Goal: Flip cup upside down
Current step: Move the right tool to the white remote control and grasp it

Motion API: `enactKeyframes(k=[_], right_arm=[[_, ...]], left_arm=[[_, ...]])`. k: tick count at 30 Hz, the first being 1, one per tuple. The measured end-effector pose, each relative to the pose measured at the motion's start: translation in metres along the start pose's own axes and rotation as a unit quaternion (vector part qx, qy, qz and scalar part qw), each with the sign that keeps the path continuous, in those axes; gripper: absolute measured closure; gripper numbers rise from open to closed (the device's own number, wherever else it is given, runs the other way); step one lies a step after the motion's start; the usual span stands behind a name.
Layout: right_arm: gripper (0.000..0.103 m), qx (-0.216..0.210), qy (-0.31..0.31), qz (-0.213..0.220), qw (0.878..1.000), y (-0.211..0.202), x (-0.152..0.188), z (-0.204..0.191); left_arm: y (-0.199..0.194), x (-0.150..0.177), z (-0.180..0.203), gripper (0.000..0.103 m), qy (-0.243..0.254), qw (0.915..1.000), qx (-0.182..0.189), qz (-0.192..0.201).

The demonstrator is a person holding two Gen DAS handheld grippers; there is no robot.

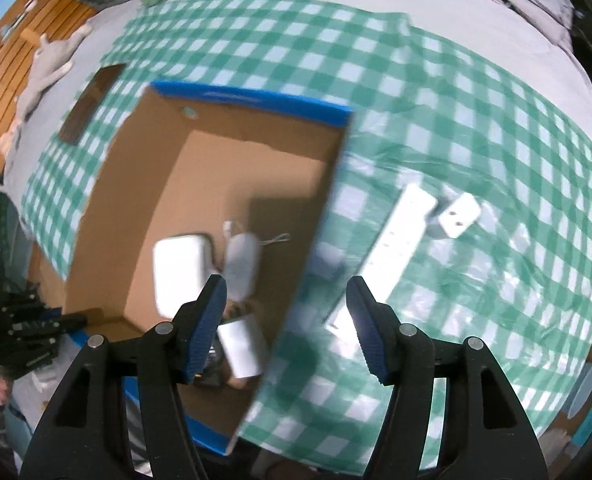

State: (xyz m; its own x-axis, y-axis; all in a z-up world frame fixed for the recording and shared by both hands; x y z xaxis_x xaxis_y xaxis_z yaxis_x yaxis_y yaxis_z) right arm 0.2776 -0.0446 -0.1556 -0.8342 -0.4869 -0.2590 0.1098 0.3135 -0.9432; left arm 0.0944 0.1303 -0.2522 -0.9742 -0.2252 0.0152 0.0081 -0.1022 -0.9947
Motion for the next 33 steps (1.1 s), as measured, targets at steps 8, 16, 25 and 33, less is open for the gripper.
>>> enactKeyframes(k=[8, 16, 25, 33], right_arm=[[0.04, 0.02, 0.044, -0.009, 0.999, 0.01, 0.002, 0.042], [0.04, 0.016, 0.106, -0.037, 0.994, 0.043, 0.008, 0.077], [0.04, 0.023, 0.124, -0.063, 0.99, 0.079, 0.013, 0.085], [0.04, 0.035, 0.14, -0.075, 0.987, 0.106, 0.012, 0.091]], left_arm=[[0.0, 0.001, 0.001, 0.096, 0.001, 1.0, -0.001, 0.0], [-0.001, 0.001, 0.001, 0.096, 0.0, 1.0, 0.0, 0.0], [-0.001, 0.001, 0.002, 0.096, 0.001, 1.0, -0.001, 0.0], [0.0, 0.001, 0.003, 0.096, 0.0, 1.0, 0.0, 0.0]])
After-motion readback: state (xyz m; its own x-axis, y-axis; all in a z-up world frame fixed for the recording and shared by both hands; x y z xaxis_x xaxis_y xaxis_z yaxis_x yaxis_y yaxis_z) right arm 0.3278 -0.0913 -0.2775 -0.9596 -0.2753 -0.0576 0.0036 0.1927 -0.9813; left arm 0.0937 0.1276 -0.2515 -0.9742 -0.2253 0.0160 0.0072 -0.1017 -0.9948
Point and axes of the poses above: each gripper's, at about its wrist camera, not at the fingertips, and y roughly the way its jaws point, z to its right, x to its underside, the point moved 6 cm from there along y, roughly the way its jaws point, and after that the axes turned 5 degrees about z, right-handed, at the moved point
